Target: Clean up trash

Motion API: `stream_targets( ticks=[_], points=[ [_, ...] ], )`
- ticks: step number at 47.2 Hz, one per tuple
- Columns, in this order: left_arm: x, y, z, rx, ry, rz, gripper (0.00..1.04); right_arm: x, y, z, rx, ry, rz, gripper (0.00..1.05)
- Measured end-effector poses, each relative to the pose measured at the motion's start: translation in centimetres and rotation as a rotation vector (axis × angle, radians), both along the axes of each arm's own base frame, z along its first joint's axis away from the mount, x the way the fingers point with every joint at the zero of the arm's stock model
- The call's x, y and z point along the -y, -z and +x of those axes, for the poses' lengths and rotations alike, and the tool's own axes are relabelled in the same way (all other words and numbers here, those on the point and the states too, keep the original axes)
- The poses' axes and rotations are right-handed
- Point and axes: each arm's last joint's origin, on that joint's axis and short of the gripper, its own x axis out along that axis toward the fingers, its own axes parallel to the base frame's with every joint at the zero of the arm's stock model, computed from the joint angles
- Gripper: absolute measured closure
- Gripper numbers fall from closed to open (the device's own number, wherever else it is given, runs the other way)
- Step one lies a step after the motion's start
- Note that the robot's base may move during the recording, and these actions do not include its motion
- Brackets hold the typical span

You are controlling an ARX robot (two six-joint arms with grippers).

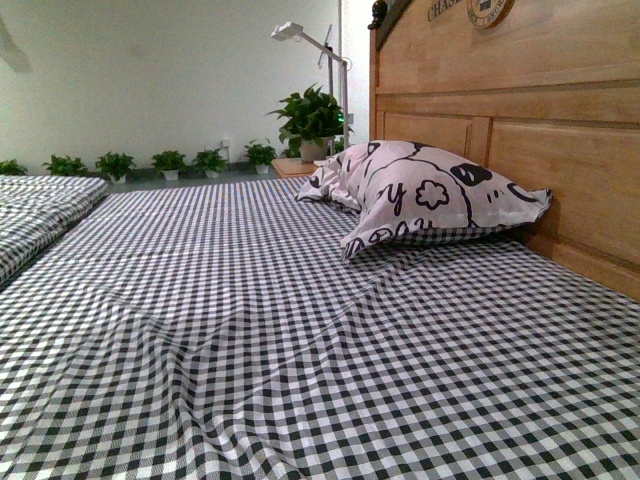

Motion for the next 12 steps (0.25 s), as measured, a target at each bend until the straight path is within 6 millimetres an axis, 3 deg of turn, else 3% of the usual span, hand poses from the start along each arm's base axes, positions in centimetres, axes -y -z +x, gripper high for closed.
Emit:
stream_targets(
  ticks=[12],
  points=[
    [0.00, 0.00, 0.00, 0.000, 0.000, 0.000, 0.79, 0.00, 0.00, 0.00, 0.000, 0.000, 0.000, 0.82]
  ],
)
